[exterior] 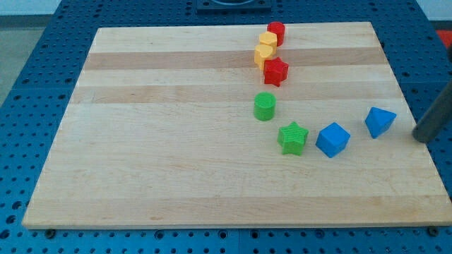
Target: Slide the triangle into the blue cube
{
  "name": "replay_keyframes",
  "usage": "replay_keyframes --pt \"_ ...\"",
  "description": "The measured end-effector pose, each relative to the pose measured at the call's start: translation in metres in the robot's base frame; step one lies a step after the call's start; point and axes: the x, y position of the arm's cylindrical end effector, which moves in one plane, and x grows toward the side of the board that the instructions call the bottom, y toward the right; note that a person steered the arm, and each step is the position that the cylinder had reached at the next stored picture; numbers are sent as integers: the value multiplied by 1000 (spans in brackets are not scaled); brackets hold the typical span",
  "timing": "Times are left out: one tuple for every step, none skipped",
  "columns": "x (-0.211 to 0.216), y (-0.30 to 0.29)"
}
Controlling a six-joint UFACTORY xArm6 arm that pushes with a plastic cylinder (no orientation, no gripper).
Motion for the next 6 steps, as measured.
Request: replay_keyframes --pt "0 -68" --pt "0 -69" --pt "-3 -19" --pt "-24 -1" --pt "-45 -16" --pt "-46 -71"
